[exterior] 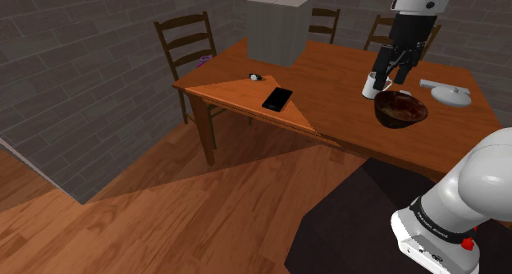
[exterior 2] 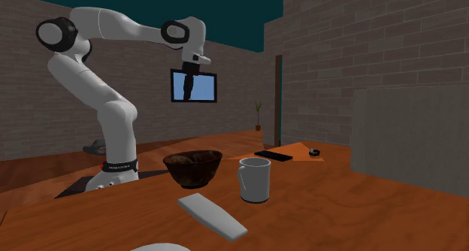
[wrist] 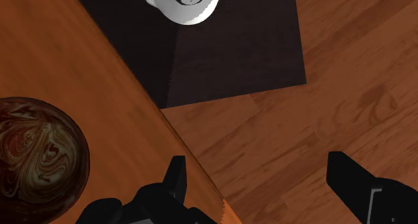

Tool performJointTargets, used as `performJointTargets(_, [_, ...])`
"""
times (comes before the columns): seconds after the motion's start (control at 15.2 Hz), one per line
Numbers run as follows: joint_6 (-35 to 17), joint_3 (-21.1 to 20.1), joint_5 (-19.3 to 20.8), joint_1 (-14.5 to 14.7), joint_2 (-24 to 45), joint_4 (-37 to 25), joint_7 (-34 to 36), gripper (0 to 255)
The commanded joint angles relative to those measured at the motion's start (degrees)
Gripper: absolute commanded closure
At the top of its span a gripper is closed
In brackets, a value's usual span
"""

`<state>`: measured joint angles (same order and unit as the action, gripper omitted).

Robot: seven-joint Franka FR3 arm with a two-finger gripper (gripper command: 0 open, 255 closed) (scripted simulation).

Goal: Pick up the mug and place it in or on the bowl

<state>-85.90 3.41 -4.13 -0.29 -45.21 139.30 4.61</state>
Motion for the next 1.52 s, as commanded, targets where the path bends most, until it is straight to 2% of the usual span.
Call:
performJointTargets(0.0, [0.0,0.0,0.0,0.0,0.0,0.0,0.0,0])
performJointTargets(0.79, [-16.6,10.8,10.6,-4.7,11.9,1.8,-13.0,0])
performJointTargets(1.12, [-23.7,15.3,12.9,-5.9,19.6,-0.5,-18.2,0])
performJointTargets(1.45, [-30.3,19.7,13.1,-6.7,28.3,-4.5,-23.7,0])
